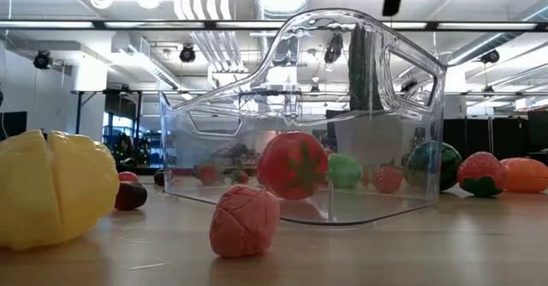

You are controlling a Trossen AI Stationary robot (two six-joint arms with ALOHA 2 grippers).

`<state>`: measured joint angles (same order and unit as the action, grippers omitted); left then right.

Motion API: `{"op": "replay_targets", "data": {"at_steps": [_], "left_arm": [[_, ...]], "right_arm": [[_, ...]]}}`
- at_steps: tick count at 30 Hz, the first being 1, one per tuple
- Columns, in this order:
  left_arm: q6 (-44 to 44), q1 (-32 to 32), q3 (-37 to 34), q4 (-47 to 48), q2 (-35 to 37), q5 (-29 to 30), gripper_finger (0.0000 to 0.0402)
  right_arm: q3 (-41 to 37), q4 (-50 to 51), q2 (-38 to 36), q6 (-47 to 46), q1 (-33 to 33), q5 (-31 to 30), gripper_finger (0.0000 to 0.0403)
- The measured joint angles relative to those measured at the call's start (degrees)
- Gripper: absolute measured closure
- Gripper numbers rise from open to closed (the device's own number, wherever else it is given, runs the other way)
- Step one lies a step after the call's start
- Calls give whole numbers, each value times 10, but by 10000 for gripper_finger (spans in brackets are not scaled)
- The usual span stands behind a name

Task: Pick and placing Produce into tupperware
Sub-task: Put the orange pumpkin into the transparent bin

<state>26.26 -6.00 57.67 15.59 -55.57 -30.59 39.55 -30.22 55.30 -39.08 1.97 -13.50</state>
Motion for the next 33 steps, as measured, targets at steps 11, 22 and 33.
{"op": "replay_targets", "data": {"at_steps": [11,22,33], "left_arm": [[-15,0,0,0,-13,-32,72],[-42,0,0,12,-5,-45,72],[-42,0,-13,15,-5,-64,72]], "right_arm": [[174,276,143,-60,15,98,202],[447,979,283,-10,-8,56,202],[425,1196,336,6,-59,45,202]]}}
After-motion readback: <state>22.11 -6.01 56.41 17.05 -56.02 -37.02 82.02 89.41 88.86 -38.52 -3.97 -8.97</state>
